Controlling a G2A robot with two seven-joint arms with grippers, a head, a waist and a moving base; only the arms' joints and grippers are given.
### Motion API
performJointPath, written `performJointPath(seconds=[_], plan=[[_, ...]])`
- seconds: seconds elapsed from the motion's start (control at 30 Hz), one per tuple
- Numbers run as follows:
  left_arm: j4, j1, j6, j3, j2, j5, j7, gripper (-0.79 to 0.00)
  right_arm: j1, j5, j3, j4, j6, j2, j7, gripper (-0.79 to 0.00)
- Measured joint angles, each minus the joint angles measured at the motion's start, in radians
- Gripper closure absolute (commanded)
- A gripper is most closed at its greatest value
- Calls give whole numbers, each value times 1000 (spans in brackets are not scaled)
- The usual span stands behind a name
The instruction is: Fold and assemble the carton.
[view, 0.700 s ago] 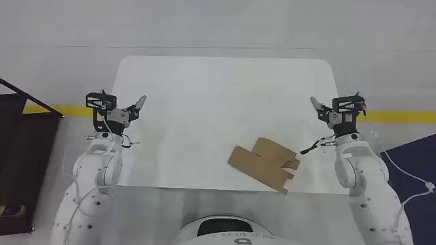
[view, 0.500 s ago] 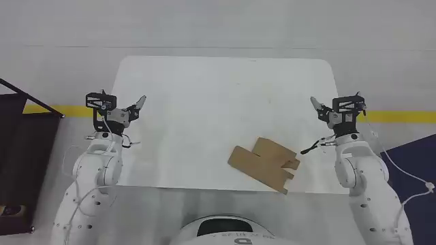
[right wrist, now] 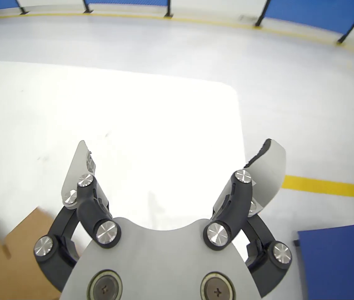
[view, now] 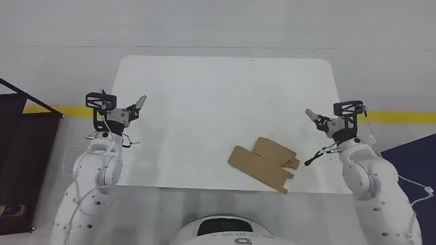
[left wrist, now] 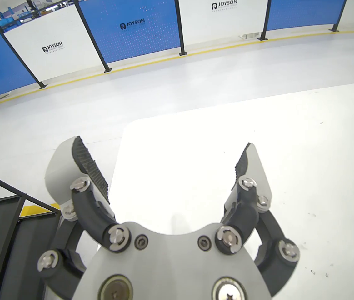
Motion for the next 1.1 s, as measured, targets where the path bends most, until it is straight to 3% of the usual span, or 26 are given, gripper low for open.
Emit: performJointPath(seconds=[0.27,0.63,0.7,0.83,0.97,1.1], plan=[[0,0,0,0,0,0,0,-785,-57,395,114,-29,-167,17,348,-785],[0,0,0,0,0,0,0,-785,145,892,70,318,-327,52,847,-782],[0,0,0,0,0,0,0,-785,177,951,63,379,-354,58,909,-674],[0,0,0,0,0,0,0,-785,213,994,24,450,-371,70,936,-474],[0,0,0,0,0,0,0,-785,233,992,-35,483,-391,86,913,-437],[0,0,0,0,0,0,0,-785,253,977,-107,513,-420,108,884,-486]])
